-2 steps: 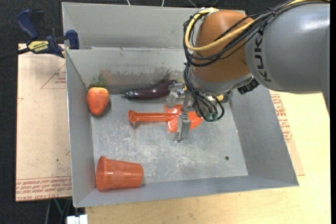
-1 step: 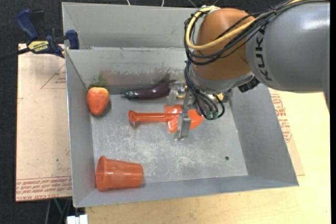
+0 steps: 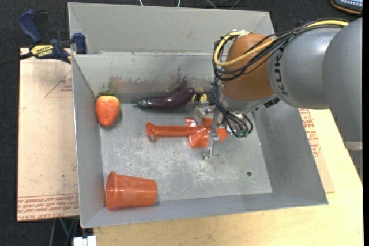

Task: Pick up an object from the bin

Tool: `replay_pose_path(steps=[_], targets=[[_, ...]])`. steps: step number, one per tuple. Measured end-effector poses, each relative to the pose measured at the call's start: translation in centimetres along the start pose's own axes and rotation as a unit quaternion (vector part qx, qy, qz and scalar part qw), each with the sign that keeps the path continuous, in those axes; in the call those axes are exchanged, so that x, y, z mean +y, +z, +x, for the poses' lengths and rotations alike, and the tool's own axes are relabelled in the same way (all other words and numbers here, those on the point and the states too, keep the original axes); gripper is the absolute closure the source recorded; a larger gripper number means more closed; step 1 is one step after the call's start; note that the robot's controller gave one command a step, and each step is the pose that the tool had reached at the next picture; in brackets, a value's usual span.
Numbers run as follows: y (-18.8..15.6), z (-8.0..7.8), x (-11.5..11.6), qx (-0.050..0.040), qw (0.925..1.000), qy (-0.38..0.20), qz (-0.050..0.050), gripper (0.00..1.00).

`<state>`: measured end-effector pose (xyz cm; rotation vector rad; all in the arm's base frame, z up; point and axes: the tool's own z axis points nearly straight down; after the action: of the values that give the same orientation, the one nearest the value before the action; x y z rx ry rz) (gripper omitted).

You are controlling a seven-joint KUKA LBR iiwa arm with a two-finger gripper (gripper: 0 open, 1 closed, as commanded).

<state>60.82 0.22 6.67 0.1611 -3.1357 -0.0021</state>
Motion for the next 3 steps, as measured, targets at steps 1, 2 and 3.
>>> replay_pose_path(steps=[1,2,3], targets=[[-0.45,0.54,0.65,-0.0098,0.9987,0.049,-0.002,0.00],[-0.47,0.14,0.49,-0.0073,0.9997,0.022,-0.002,0.00],[-0.53,0.39,0.71,-0.0113,0.9988,0.047,-0.003,0.00]])
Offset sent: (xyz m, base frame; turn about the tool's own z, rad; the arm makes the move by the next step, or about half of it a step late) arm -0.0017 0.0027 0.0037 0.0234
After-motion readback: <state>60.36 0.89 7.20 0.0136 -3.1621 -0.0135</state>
